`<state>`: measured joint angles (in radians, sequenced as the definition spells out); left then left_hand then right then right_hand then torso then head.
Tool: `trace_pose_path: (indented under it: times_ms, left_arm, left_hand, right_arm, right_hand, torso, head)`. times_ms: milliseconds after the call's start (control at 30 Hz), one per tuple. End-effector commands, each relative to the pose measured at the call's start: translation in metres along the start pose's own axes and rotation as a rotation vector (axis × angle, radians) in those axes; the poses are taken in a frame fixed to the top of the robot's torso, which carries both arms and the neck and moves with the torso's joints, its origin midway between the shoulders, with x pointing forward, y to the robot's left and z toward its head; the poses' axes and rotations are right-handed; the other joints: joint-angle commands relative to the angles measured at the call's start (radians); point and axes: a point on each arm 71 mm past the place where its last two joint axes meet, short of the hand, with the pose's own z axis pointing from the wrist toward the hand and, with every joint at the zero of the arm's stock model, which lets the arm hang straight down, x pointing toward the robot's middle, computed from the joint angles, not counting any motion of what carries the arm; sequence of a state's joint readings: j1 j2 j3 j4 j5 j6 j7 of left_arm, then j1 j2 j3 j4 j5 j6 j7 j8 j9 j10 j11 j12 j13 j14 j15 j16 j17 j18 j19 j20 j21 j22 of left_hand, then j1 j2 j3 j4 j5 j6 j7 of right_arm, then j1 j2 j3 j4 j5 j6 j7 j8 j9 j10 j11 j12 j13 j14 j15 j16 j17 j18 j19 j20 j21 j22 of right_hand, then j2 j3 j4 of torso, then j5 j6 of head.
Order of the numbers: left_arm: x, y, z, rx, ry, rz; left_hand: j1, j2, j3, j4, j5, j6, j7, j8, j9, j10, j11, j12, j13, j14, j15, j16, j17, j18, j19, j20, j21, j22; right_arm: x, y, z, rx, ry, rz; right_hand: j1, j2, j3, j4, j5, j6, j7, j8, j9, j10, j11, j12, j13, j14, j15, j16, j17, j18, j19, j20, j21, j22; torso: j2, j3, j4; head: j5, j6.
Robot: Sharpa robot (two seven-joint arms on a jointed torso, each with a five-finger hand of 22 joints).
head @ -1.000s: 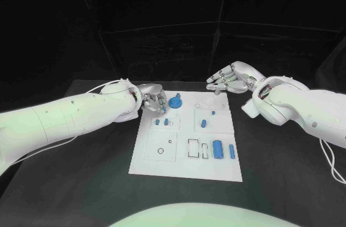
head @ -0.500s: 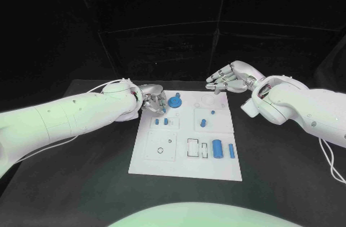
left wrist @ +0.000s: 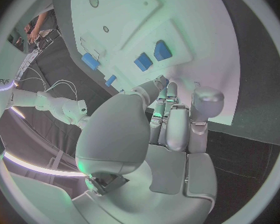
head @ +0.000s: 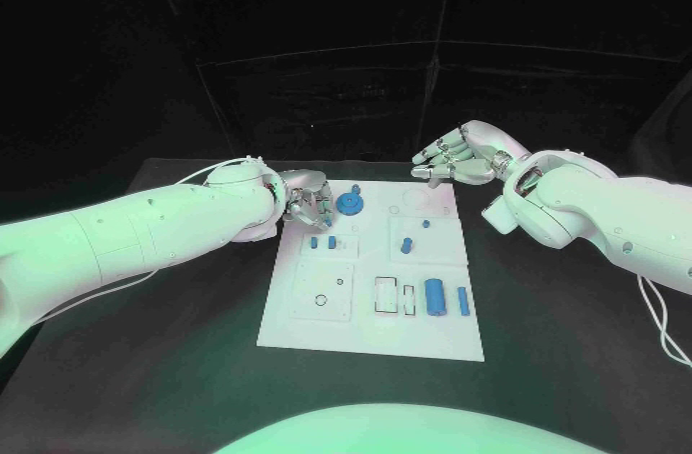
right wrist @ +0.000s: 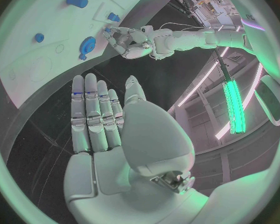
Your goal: Assemble the parts on the task board
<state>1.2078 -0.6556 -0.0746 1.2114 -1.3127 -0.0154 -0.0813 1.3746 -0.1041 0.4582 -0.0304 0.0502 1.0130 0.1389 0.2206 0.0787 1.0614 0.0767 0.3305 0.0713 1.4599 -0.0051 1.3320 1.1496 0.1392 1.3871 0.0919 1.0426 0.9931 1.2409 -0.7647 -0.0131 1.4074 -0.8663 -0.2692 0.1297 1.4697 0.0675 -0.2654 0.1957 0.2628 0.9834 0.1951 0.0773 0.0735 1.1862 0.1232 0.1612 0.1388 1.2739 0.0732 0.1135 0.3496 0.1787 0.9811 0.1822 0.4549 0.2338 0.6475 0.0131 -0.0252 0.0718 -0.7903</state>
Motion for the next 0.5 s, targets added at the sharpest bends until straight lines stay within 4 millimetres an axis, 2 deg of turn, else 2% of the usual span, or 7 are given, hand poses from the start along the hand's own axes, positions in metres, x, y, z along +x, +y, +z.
trace_pose_path:
  times_ms: [33,500]
  left_arm:
    - [0.0005,0.0005,0.0002,-0.011,0.015,-0.002]
    - [0.0000,0.0008,0.0011,-0.012,0.009,-0.002]
  left_hand:
    - [-0.009,-0.002,-0.002,0.004,-0.002,0.007,-0.001,-0.005,-0.001,0.007,0.000,-0.006,-0.001,0.001,-0.002,-0.003,-0.002,-0.018,0.003,0.000,0.002,0.001]
    - [-0.022,-0.014,-0.006,0.006,-0.001,-0.052,0.011,-0.058,-0.016,-0.003,0.007,-0.031,-0.005,0.000,0.003,-0.004,-0.012,-0.018,0.000,0.003,0.002,0.003]
  right_arm:
    - [-0.0003,0.0017,0.0003,-0.011,0.002,0.003]
    - [-0.0005,0.0014,0.0003,-0.009,0.003,0.003]
  right_hand:
    - [0.000,0.006,-0.005,-0.004,0.004,-0.006,0.001,0.002,0.001,-0.006,0.002,0.004,-0.001,-0.005,0.000,-0.005,-0.001,0.003,0.001,0.003,-0.006,-0.001]
    - [0.000,0.009,-0.006,-0.003,0.004,-0.005,0.001,0.002,0.001,-0.006,0.002,0.005,-0.003,-0.005,0.000,-0.006,-0.001,0.004,0.002,0.004,-0.008,-0.003]
  torso:
    - [0.000,0.0003,0.0002]
    - [0.000,0.0003,0.0002]
  head:
    - [0.000,0.000]
    - [-0.002,-0.001]
